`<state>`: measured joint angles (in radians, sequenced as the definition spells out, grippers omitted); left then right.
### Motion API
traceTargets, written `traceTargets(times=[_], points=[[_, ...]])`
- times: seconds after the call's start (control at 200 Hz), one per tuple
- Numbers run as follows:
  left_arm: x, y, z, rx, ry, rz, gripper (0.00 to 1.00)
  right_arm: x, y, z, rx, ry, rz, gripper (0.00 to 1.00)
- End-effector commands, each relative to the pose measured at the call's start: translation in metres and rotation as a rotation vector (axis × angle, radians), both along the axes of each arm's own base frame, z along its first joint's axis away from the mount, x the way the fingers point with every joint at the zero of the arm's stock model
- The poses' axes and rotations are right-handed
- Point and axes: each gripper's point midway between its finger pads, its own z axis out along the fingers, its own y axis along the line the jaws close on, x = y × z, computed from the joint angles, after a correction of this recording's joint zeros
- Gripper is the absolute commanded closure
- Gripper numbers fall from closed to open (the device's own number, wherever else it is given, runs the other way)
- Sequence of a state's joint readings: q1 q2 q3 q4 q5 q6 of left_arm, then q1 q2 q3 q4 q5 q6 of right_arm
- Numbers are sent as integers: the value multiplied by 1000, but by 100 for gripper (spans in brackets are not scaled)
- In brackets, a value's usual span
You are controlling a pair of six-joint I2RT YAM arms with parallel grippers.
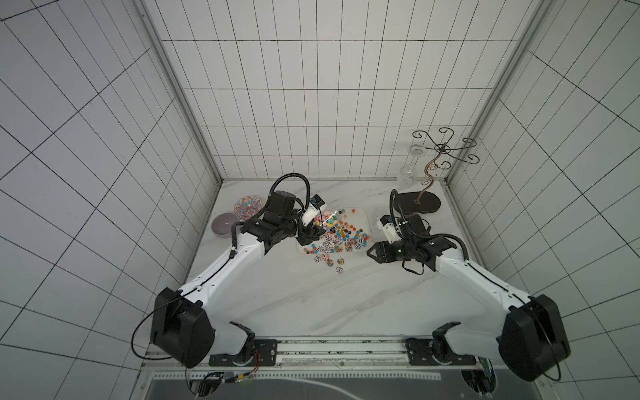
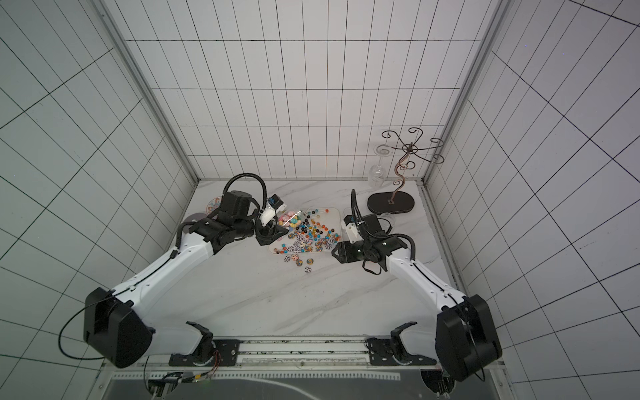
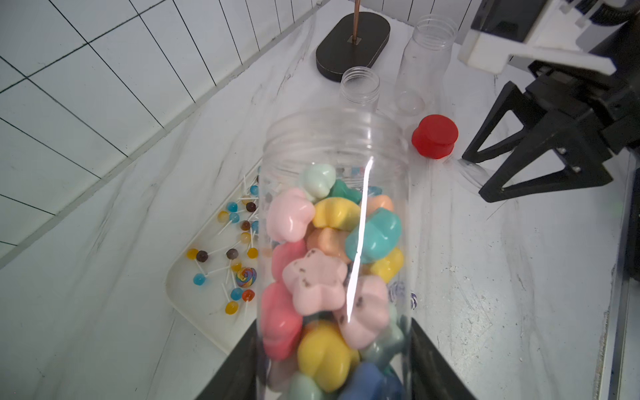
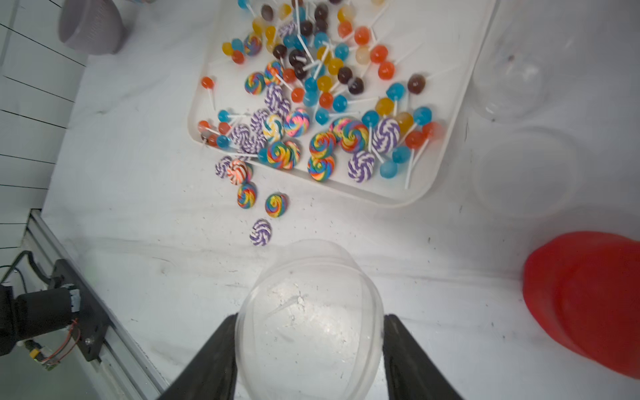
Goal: Pour the candies out of the jar
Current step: Place the lid at the center of the board.
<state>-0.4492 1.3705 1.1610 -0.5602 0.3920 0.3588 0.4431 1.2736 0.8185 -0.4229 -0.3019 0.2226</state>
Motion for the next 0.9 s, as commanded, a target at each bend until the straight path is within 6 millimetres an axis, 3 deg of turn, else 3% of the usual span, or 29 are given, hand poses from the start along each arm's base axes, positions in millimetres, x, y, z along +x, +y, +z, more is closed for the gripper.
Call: traceTargets(times=[0.0,0.195,0.545,0.895], points=[[13,1,20,5,-67,33,67,-14,-15,-37,-109,45,-65,58],[19,6,5,72,-21,72,67,-25,-19,-62,-177,63,-81,54],[25,8,-29,162,94,101,68,-31,-25,-84,-222,93,-88,50],[27,-1,-51,254,179,82,68,-20,-22,-65,-210,40,-96,48]])
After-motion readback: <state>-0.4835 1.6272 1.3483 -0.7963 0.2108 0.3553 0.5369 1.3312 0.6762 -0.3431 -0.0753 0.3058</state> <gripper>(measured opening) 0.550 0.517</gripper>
